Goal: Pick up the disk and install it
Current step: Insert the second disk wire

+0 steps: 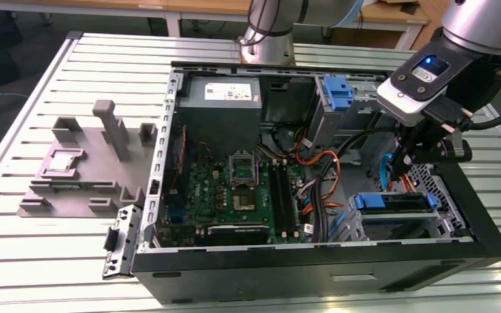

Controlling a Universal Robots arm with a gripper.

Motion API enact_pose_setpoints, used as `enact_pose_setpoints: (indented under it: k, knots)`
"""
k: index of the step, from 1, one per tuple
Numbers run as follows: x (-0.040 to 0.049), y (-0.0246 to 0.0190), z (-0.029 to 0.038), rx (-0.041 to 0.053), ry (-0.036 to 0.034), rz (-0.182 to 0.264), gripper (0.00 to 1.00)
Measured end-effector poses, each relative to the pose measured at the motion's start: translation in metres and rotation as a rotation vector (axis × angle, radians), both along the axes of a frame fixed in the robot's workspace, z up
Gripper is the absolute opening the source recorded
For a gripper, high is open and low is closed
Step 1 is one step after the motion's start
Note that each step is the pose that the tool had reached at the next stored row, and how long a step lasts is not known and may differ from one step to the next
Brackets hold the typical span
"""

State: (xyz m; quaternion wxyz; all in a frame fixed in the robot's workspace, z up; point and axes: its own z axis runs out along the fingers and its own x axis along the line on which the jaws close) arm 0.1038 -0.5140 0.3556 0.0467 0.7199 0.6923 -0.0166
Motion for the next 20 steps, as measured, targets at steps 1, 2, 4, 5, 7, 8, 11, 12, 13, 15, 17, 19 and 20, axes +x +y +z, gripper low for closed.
enact_pose_setpoints:
  k: [1,2,4,5,7,8,11,12,13,15,17,19,20]
  knots:
    - [0.0001,-0.0018,0.0,0.0004,0.0001,0.0,0.16]
    - [0.0001,-0.0039,-0.0003,0.0009,0.0001,0.0,0.16]
    - [0.0,-0.0081,-0.0008,0.0019,-0.0001,0.0,0.16]
    - [0.0,-0.0099,-0.0009,0.0026,-0.0008,0.0,0.16]
    - [0.0,-0.012,-0.001,0.003,-0.0054,0.001,0.16]
    - [-0.0004,-0.0125,-0.0011,0.0031,-0.011,0.001,0.16]
    - [-0.003,-0.013,-0.0019,0.0071,-0.027,0.002,0.16]
    - [-0.0039,-0.0133,-0.0023,0.0112,-0.0304,0.003,0.16]
    - [-0.0047,-0.0136,-0.0029,0.0154,-0.0329,0.003,0.16]
    - [-0.005,-0.0149,-0.0043,0.0202,-0.0342,0.003,0.16]
    - [-0.0053,-0.017,-0.0061,0.0227,-0.0358,0.004,0.16]
    - [-0.0058,-0.0197,-0.0075,0.0251,-0.0403,0.004,0.16]
    - [-0.006,-0.0208,-0.0079,0.0259,-0.0435,0.005,0.16]
